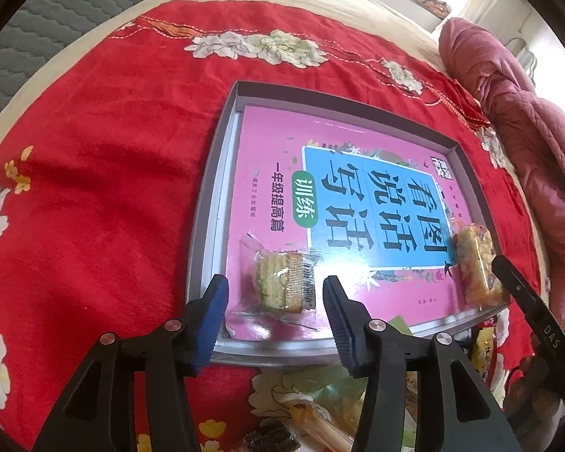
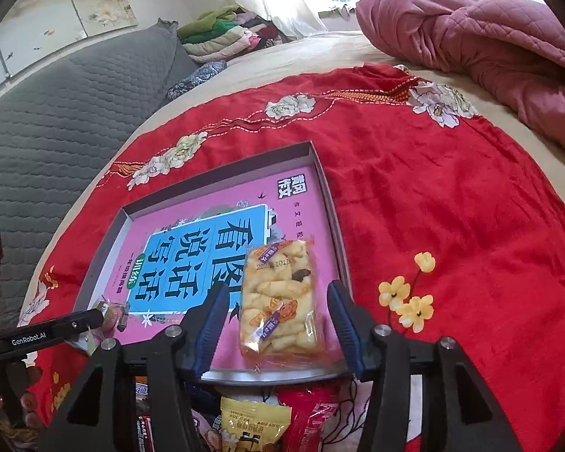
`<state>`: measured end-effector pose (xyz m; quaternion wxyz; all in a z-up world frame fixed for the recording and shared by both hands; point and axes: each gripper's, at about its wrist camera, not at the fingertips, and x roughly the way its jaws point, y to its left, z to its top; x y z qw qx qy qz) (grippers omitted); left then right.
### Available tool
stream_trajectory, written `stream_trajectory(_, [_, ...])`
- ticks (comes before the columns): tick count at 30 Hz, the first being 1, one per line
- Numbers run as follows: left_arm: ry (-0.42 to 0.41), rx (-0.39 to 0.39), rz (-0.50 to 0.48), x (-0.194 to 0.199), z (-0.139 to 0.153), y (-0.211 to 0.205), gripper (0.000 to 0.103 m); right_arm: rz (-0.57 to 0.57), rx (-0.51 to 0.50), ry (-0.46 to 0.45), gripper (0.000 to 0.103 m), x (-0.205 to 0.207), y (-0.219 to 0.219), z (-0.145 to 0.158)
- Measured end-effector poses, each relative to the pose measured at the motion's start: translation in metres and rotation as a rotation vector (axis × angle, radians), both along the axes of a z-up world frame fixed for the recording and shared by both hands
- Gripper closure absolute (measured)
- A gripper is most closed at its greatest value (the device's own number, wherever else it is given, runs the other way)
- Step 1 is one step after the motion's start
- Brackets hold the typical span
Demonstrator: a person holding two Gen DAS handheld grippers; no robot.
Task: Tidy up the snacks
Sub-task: 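Open both grippers to release the packets and lift away from the box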
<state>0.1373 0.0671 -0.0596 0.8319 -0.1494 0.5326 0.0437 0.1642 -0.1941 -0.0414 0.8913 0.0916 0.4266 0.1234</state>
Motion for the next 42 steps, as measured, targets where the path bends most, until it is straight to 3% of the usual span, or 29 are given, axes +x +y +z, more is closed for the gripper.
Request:
stream_trajectory(10, [-0.033,-0.015,0.007,-0.004,0.016,0.004,0.043,0.017,0.005,-0.03,0.046,-0.003,0.002,0.007])
stream_trajectory(42, [-0.119,0.01,0.008,-0.041,0.061,0.01,0.043,0.072,-0.051,-0.206,0.041,-0.043,0.004,0.053])
